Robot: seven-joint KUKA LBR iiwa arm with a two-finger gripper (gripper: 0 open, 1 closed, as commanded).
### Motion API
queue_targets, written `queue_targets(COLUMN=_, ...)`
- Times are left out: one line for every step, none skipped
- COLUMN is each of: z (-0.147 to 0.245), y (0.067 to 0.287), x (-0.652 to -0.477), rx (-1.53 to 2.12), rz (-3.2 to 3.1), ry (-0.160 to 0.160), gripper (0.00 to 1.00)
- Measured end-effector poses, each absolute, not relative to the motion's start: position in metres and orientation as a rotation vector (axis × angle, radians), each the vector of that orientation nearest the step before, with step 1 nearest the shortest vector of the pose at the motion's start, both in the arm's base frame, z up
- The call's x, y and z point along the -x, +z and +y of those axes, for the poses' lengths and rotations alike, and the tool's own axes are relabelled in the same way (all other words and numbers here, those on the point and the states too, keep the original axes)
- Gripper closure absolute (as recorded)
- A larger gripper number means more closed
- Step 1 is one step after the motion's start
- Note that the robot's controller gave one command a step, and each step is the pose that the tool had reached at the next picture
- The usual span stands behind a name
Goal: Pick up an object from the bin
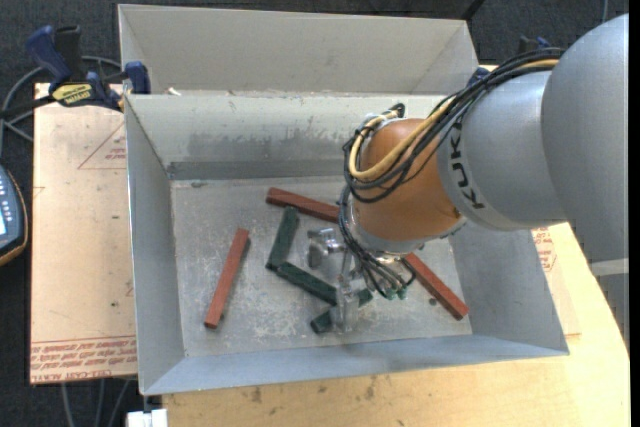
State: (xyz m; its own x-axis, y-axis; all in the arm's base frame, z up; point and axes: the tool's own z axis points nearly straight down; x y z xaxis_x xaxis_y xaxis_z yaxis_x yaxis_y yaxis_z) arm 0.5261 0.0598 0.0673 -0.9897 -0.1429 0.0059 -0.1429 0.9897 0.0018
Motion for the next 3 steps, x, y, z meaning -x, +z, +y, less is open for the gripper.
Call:
queue_targets(z=0.060, y=0.074, x=-0.529, rx=-0.225, rz=-3.135, ry=-0.003, gripper=1.00)
queue_targets(z=0.065, y=0.197, x=-0.563, rx=-0.186, rz=-3.149, ry=-0.002, gripper=1.00)
queue_targets(z=0.065, y=0.192, x=-0.561, rx=-0.183, rz=-3.139, ry=-0.002, gripper=0.00)
